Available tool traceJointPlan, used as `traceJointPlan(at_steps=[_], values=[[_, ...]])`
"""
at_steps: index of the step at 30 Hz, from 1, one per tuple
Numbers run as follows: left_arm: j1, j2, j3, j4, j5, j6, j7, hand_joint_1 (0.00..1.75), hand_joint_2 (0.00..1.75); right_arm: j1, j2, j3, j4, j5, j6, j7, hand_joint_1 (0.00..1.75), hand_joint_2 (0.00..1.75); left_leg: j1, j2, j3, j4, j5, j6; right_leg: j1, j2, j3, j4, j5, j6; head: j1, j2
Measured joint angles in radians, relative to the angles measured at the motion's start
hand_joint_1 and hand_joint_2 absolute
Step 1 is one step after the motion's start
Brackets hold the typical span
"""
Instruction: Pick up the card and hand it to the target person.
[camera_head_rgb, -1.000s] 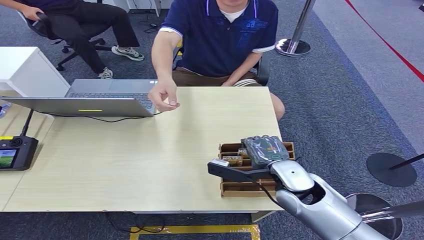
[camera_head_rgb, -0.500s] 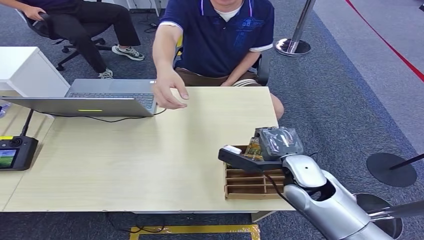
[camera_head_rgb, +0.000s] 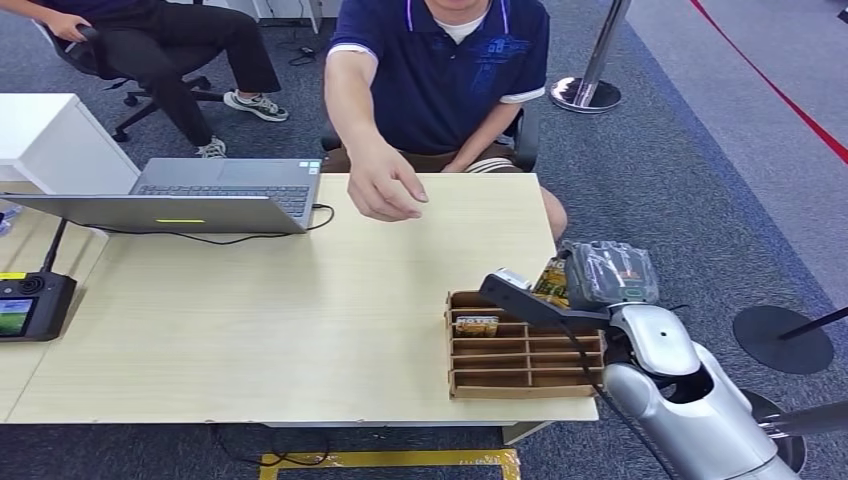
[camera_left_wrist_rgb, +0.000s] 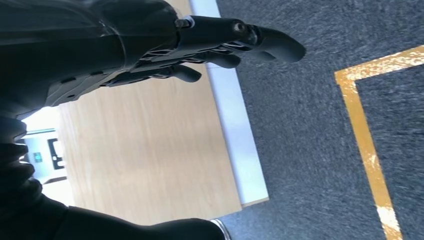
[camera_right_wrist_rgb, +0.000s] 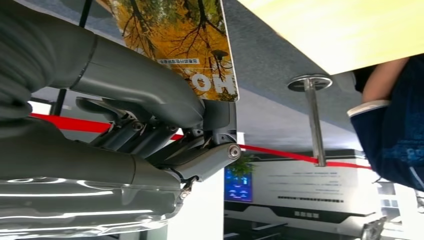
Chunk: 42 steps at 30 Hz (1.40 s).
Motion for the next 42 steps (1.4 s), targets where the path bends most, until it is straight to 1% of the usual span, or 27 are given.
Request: traceJointPlan(at_steps=[4,6,10,12,15,19,24,27,29,32,38,42], values=[[0.0,0.0,0.001,0.0,0.0,-0.003,0.0,0.0,1.75,0.005,0.001,-0.021,-0.01,-0.015,0.008,-0.001,1.75,1.75,0.0,0.0,0.0,0.0,0.0,0.0,0.0,0.0,0.0,0.0,0.0,0.0,0.0,0.0],[0.0,0.0,0.001,0.0,-0.001,-0.005,0.0,0.0,1.75,0.005,0.001,-0.03,-0.009,-0.067,0.037,-0.026,1.75,1.75,0.0,0.0,0.0,0.0,0.0,0.0,0.0,0.0,0.0,0.0,0.0,0.0,0.0,0.0],[0.0,0.0,0.001,0.0,-0.009,-0.014,-0.001,0.0,1.75,-0.016,0.004,-0.047,0.016,-0.264,0.129,-0.135,1.75,1.75,0.0,0.0,-0.001,0.0,0.0,0.0,0.0,0.0,0.0,0.0,0.0,0.0,0.0,0.0],[0.0,0.0,0.0,0.0,-0.016,-0.017,-0.002,0.0,1.75,-0.041,0.009,-0.05,0.053,-0.351,0.153,-0.196,1.75,1.75,0.0,0.0,0.0,0.0,0.0,0.0,0.0,0.0,0.0,0.0,0.0,0.0,0.0,0.0],[-0.001,0.0,0.0,0.0,-0.021,-0.021,-0.002,0.0,1.75,-0.088,0.028,-0.049,0.127,-0.431,0.166,-0.26,1.75,1.75,0.0,0.0,0.0,0.0,0.001,0.001,0.0,0.0,0.0,0.0,0.001,0.0,0.0,0.0],[-0.001,0.0,0.0,0.0,-0.033,-0.029,-0.001,0.0,1.75,-0.163,0.081,-0.045,0.235,-0.502,0.167,-0.307,1.75,1.75,0.0,0.0,-0.001,0.0,0.001,0.0,0.0,0.0,0.0,0.001,0.001,0.0,0.0,0.0],[-0.004,0.0,-0.001,0.0,-0.037,-0.033,0.001,0.0,1.75,-0.27,0.171,-0.022,0.362,-0.554,0.157,-0.331,1.75,1.75,0.001,0.0,0.0,0.0,0.002,0.0,0.001,0.0,0.0,0.001,0.001,0.0,0.0,0.0],[-0.006,0.0,-0.001,0.0,-0.038,-0.032,0.005,0.0,1.75,-0.314,0.217,-0.012,0.407,-0.565,0.148,-0.332,1.75,1.75,0.001,-0.001,-0.001,0.0,0.002,-0.001,0.001,0.0,0.0,0.001,0.001,0.0,0.0,0.0],[-0.007,0.0,-0.001,0.0,-0.04,-0.032,0.008,0.0,1.75,-0.336,0.239,-0.006,0.43,-0.567,0.146,-0.332,1.75,1.75,0.001,-0.001,-0.001,0.0,0.002,-0.001,0.001,0.0,0.0,0.001,0.001,0.0,0.0,0.0],[-0.007,0.002,-0.001,0.0,-0.041,-0.033,0.009,0.0,1.75,-0.349,0.254,-0.003,0.45,-0.567,0.145,-0.332,1.75,1.75,0.001,-0.001,-0.001,0.0,0.002,-0.001,0.0,0.0,0.0,0.001,0.001,0.0,0.0,0.0],[-0.007,0.004,-0.001,0.0,-0.047,-0.033,0.011,0.0,1.75,-0.358,0.268,-0.002,0.471,-0.57,0.142,-0.332,1.75,1.75,0.001,-0.001,-0.001,0.0,0.002,-0.001,0.001,0.0,0.0,0.001,0.001,0.0,0.0,0.0],[-0.007,0.004,-0.002,0.0,-0.054,-0.036,0.016,0.0,1.75,-0.383,0.291,-0.002,0.49,-0.573,0.115,-0.333,1.75,1.75,0.001,-0.001,-0.001,0.0,0.002,-0.001,0.001,0.0,0.0,0.001,0.001,0.0,0.0,0.0]])
